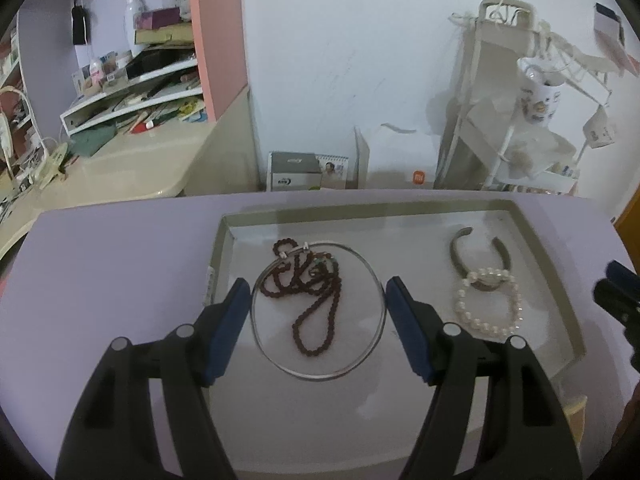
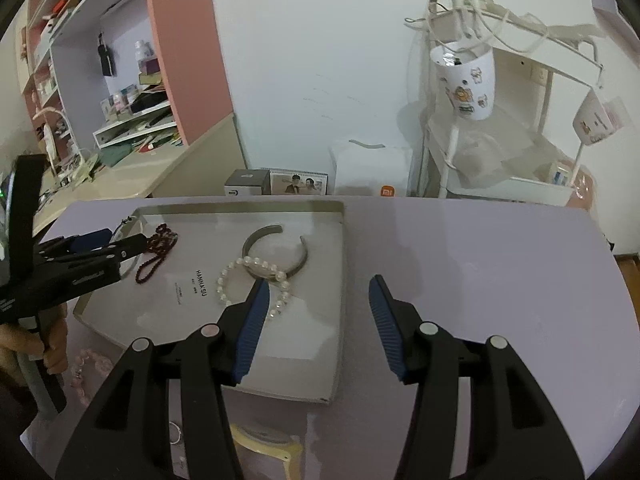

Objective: Organize jewelry
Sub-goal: 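Withdraw both tools from the tray and move the right toward a pearl earring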

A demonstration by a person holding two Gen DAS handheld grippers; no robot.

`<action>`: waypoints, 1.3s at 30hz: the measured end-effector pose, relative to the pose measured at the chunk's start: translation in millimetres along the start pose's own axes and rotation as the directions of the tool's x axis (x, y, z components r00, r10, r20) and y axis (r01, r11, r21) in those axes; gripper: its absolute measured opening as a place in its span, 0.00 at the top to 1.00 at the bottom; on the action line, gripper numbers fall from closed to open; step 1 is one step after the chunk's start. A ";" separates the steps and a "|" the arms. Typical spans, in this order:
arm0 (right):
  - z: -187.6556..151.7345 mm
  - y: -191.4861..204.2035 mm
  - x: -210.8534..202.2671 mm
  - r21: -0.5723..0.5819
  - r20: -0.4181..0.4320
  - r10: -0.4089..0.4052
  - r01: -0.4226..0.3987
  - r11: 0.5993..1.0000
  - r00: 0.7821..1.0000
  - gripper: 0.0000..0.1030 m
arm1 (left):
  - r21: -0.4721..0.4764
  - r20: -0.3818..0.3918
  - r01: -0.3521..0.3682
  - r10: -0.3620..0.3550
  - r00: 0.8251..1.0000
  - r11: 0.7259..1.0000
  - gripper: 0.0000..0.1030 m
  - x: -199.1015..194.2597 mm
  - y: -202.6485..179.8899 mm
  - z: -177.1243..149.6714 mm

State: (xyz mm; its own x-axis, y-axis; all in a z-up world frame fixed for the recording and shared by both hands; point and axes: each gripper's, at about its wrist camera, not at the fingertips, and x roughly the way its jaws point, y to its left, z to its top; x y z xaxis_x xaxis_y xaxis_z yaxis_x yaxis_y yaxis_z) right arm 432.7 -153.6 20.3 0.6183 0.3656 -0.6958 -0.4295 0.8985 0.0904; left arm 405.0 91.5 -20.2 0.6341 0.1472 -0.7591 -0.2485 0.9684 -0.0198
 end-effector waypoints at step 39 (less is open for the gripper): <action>-155.7 47.8 -106.7 0.054 -0.026 0.035 -0.034 0.998 0.999 0.48 | -0.049 0.212 -0.055 0.064 0.975 0.997 0.11 -216.1 67.0 -160.0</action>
State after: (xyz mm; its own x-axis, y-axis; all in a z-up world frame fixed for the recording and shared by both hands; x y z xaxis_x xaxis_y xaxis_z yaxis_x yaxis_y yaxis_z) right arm 243.7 -187.4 -12.1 0.5852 0.3906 -0.7106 -0.4142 0.8974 0.1522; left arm 134.2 92.4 38.4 0.7578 0.2487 -0.6032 -0.3189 0.9477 -0.0100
